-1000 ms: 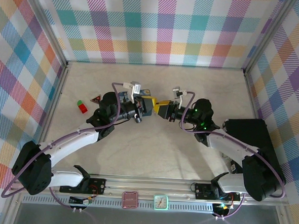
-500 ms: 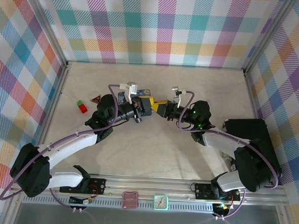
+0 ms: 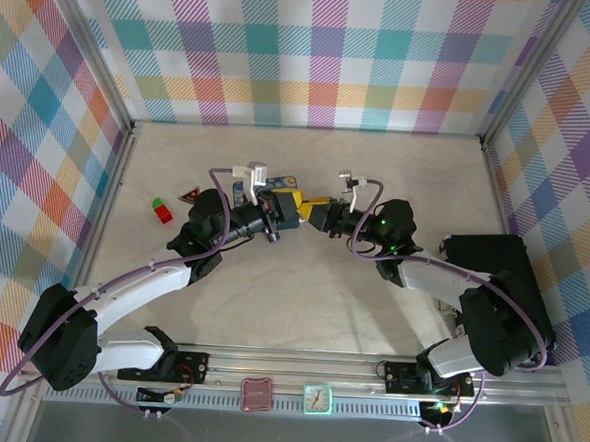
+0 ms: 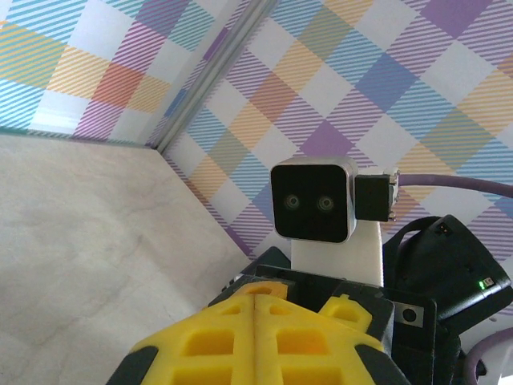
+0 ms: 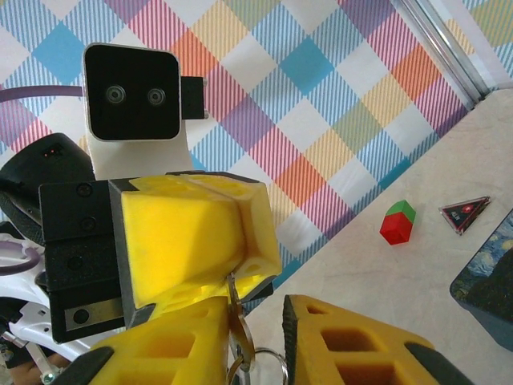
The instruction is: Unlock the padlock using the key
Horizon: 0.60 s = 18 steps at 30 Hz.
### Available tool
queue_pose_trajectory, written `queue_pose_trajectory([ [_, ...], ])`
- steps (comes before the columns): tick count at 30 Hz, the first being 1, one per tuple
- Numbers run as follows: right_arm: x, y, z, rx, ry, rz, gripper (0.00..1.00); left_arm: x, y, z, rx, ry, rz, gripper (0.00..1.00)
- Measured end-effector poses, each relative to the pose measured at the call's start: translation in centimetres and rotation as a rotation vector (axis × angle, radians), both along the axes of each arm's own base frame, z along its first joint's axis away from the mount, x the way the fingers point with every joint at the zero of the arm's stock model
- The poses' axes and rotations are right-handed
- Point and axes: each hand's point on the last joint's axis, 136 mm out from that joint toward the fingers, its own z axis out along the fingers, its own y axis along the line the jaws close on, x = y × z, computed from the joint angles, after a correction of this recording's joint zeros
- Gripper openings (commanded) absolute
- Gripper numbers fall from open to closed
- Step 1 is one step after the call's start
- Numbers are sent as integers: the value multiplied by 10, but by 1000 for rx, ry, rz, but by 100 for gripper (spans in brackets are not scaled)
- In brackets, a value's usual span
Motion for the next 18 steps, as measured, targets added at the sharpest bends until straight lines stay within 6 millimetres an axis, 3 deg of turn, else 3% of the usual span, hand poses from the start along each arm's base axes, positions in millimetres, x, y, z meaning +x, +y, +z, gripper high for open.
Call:
queue_pose_trajectory([
  [8, -2, 2, 0, 5, 9, 8, 34, -1, 2, 3, -17, -10, 6, 0],
  [18, -4, 5, 0, 9, 11, 21, 21, 0, 5, 2, -24, 0, 21, 0],
])
